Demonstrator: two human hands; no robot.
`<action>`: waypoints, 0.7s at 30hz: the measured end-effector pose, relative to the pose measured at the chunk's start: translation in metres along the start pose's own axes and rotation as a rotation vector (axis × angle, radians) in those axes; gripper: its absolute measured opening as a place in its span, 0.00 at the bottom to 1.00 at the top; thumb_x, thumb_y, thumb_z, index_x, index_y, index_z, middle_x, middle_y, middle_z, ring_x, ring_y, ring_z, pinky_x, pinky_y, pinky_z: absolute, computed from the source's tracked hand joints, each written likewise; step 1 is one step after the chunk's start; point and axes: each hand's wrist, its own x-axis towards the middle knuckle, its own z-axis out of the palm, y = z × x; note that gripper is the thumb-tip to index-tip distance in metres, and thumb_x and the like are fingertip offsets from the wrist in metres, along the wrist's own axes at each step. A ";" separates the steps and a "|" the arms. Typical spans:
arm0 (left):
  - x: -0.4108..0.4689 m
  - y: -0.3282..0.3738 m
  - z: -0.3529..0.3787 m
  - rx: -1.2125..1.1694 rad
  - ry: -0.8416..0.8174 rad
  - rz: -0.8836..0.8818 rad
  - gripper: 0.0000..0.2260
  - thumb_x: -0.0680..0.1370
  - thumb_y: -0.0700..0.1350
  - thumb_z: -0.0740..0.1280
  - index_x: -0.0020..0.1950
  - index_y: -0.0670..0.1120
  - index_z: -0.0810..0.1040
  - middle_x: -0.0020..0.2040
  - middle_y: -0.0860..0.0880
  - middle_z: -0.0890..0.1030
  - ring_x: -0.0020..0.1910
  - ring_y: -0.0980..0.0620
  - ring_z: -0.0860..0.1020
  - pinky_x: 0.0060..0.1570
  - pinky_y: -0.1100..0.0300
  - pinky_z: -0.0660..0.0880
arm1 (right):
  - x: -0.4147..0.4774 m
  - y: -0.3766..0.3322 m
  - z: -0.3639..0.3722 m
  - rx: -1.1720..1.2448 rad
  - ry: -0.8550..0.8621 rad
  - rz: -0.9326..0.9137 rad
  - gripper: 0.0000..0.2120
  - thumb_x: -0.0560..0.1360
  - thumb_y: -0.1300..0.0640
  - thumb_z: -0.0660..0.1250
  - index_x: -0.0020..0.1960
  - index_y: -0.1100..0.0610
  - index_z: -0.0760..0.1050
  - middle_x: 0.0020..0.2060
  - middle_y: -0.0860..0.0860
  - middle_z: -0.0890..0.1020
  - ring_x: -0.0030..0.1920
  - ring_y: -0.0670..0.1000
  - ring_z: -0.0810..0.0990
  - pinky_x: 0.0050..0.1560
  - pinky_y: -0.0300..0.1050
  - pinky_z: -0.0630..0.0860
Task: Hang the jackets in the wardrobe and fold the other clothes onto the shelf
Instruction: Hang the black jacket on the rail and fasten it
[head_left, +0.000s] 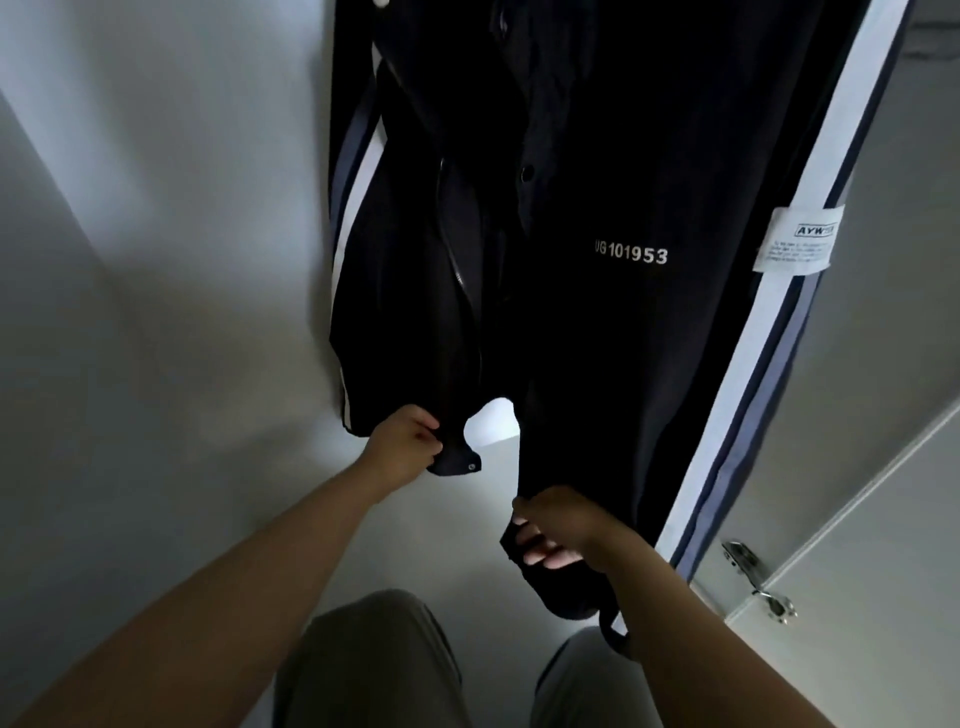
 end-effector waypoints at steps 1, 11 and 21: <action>-0.001 -0.009 0.005 -0.026 -0.007 -0.059 0.09 0.77 0.35 0.70 0.50 0.48 0.75 0.45 0.44 0.82 0.38 0.49 0.80 0.36 0.62 0.74 | 0.005 0.009 0.002 0.008 -0.027 0.044 0.20 0.83 0.42 0.58 0.59 0.57 0.77 0.55 0.54 0.84 0.39 0.51 0.84 0.44 0.43 0.80; 0.011 -0.061 0.061 -0.500 -0.005 -0.569 0.16 0.78 0.44 0.73 0.64 0.40 0.77 0.49 0.45 0.79 0.37 0.50 0.80 0.33 0.59 0.73 | 0.054 0.084 0.026 0.346 -0.036 0.409 0.36 0.81 0.35 0.57 0.72 0.66 0.65 0.66 0.66 0.74 0.56 0.64 0.83 0.55 0.56 0.81; 0.034 -0.129 0.100 -1.297 0.048 -0.803 0.08 0.76 0.36 0.66 0.42 0.46 0.70 0.33 0.51 0.68 0.25 0.55 0.67 0.25 0.65 0.63 | 0.099 0.123 0.041 1.559 0.237 0.132 0.18 0.80 0.59 0.67 0.69 0.54 0.71 0.78 0.56 0.63 0.68 0.61 0.75 0.69 0.62 0.71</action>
